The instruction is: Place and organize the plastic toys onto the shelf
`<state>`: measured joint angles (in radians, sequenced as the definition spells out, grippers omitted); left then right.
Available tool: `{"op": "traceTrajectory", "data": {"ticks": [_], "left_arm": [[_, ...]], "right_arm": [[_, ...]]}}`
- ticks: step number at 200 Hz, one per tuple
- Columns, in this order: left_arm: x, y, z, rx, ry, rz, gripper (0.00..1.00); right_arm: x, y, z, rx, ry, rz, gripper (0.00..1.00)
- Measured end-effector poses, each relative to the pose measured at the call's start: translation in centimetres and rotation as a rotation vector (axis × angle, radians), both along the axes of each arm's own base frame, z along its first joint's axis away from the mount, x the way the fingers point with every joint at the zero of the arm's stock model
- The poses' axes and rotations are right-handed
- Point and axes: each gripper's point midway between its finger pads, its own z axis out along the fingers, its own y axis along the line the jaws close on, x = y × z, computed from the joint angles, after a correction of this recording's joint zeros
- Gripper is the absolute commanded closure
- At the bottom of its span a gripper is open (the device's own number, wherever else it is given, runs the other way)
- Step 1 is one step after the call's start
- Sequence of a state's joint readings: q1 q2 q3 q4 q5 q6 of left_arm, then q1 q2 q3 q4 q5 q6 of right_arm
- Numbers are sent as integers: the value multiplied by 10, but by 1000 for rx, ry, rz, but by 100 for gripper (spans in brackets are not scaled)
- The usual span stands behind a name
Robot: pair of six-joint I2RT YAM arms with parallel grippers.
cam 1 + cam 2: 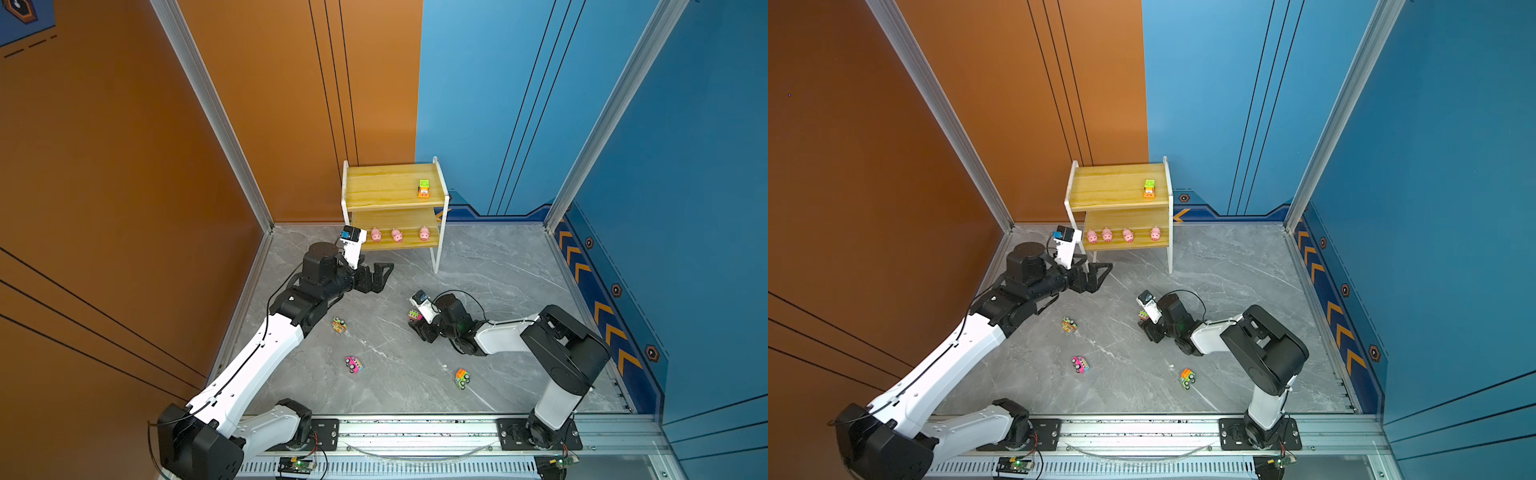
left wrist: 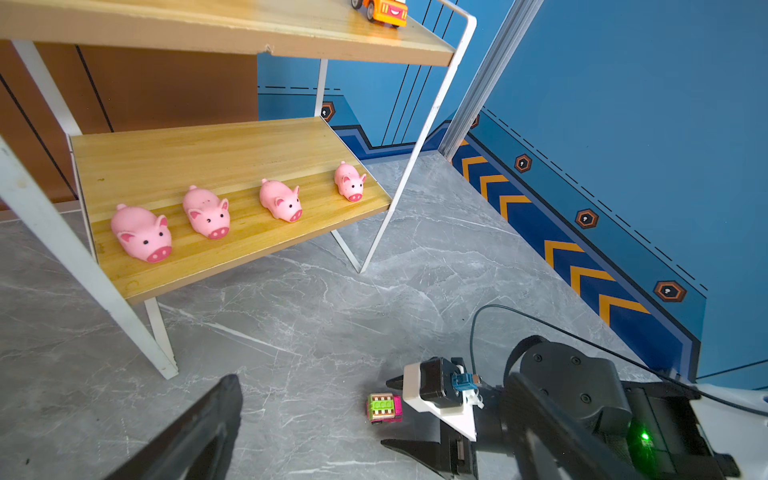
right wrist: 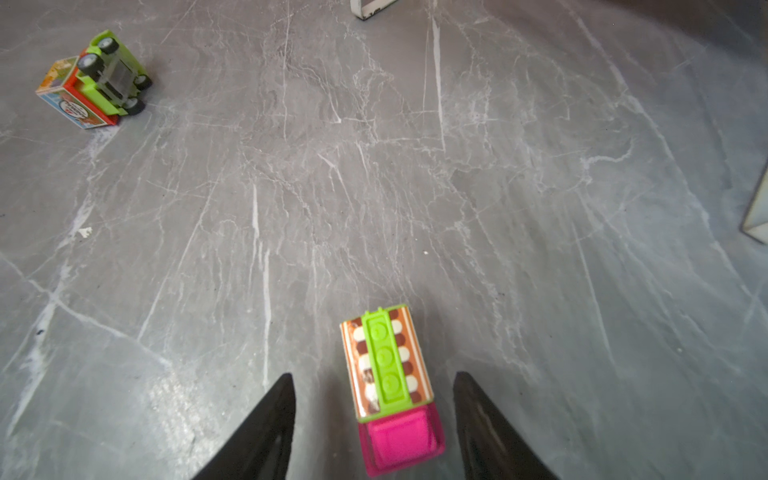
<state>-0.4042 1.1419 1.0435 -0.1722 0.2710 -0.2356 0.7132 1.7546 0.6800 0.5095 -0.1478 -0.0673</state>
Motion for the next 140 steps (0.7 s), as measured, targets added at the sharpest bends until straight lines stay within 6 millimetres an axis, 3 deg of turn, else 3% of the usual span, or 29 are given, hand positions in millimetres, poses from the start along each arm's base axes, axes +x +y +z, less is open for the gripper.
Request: {"op": "traceTrajectory", "data": {"ticks": [20, 63, 140], "left_arm": [[4, 3, -2, -7, 10, 8, 2], [6, 5, -4, -17, 21, 16, 2], [6, 5, -13, -14, 31, 17, 2]], "right_arm": [[-1, 1, 0, -2, -3, 12, 55], [-5, 6, 1, -5, -8, 28, 61], [-2, 18, 11, -10, -52, 21, 62]]}}
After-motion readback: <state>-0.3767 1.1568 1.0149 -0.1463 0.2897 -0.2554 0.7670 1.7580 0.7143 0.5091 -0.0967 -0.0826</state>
